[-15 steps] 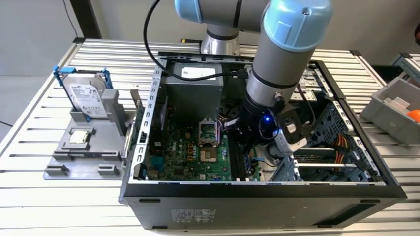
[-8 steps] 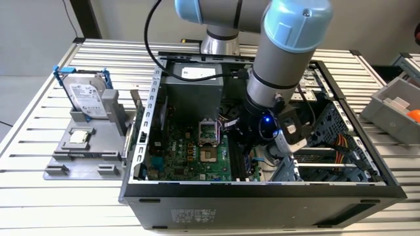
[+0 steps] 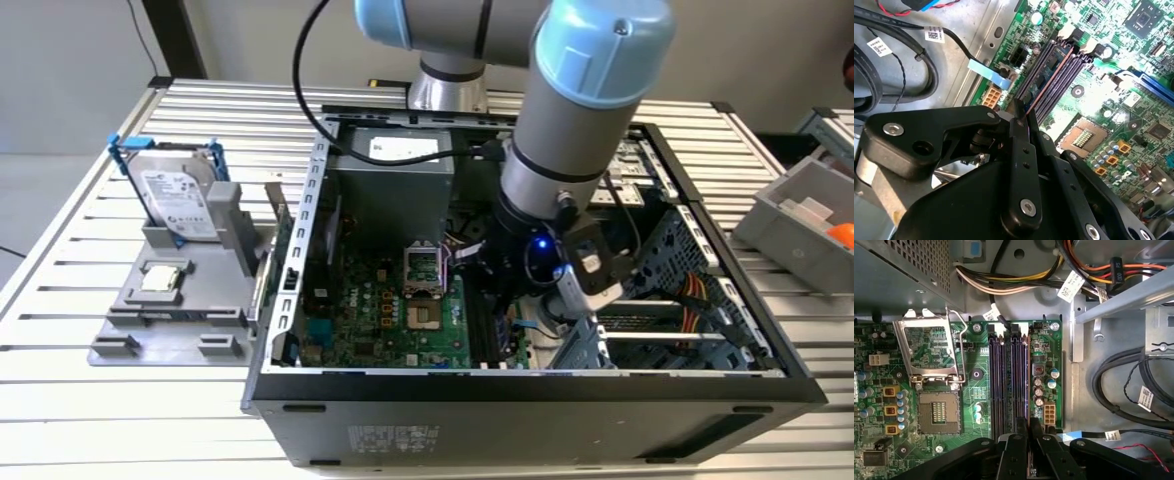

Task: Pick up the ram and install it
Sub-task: 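Insert the ram into the slot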

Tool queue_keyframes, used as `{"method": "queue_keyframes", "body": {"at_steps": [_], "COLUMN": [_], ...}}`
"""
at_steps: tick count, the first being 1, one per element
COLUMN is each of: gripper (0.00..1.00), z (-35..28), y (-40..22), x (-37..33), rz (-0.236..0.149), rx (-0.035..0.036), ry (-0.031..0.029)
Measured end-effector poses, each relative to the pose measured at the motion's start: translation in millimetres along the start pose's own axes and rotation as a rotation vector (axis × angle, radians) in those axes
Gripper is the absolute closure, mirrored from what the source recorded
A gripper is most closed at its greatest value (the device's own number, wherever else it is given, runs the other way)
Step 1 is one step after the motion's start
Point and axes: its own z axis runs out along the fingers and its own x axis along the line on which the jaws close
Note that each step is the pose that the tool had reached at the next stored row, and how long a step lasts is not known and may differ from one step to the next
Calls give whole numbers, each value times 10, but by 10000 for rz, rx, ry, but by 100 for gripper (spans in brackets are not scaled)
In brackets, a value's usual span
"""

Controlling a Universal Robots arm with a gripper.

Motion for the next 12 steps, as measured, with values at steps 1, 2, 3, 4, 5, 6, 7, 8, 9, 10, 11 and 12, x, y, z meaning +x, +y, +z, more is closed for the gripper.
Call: {"method": "queue_keyframes", "body": {"at_steps": [1,2,3,4,5,6,7,8,9,10,11,12], "gripper": [100,100,100,100,100,100,100,100,100,100,100,100], "z": [0,0,1,4,8,12,18,22,24,27,30,33], "y": [0,-2,-3,-3,-3,-3,-2,-3,-3,-1,2,5], "x": [5,7,7,7,7,7,7,7,7,7,7,7], "rz": [0,1,0,0,1,4,9,16,22,27,32,37], "rx": [-1,-1,0,-1,-1,0,-1,1,2,1,1,0], "ry": [0,0,0,0,0,0,0,0,1,1,1,1]}}
